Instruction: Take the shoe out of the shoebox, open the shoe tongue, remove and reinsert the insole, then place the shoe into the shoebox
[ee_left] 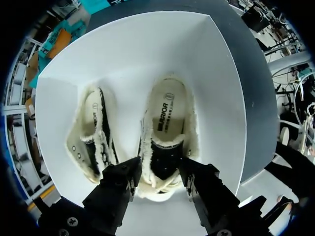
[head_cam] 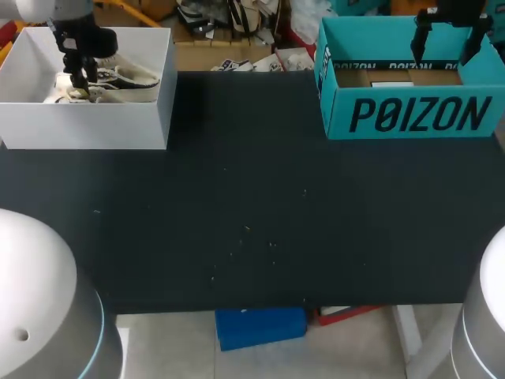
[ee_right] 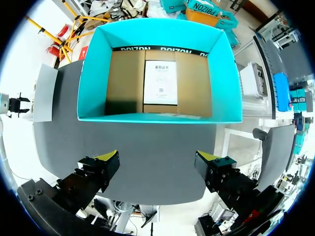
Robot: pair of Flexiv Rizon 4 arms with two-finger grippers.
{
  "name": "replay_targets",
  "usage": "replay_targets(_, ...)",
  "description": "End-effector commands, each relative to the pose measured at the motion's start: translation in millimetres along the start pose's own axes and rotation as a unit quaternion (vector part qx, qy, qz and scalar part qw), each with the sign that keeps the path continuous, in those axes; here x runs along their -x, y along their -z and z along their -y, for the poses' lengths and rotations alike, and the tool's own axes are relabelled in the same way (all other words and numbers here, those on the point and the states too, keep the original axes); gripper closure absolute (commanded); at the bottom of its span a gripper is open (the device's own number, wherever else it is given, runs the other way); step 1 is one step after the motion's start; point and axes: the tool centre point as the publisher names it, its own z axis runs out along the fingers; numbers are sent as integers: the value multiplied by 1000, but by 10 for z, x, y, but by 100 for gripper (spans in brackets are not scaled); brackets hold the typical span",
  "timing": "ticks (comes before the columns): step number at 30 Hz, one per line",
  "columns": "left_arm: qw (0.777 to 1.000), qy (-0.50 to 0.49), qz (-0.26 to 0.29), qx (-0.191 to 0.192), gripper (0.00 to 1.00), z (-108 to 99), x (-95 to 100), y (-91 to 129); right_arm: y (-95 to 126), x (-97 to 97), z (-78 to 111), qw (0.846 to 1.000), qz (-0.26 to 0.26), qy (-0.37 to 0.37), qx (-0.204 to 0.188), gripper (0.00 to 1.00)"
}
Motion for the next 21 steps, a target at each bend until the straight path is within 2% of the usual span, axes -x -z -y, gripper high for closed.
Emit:
replay_targets(1, 1000, -2, -6, 5, 51, 1, 152, -129, 3, 1, 3, 1000, 0, 0, 0, 0)
replay_targets(11, 1000, 2, -6, 3, 53, 60, 389, -304, 3, 1, 3, 1000, 0, 0, 0, 0)
replay_targets(21, 1000, 15, -15, 3, 53, 58, 470, -518, 3, 1, 3, 1000, 0, 0, 0, 0)
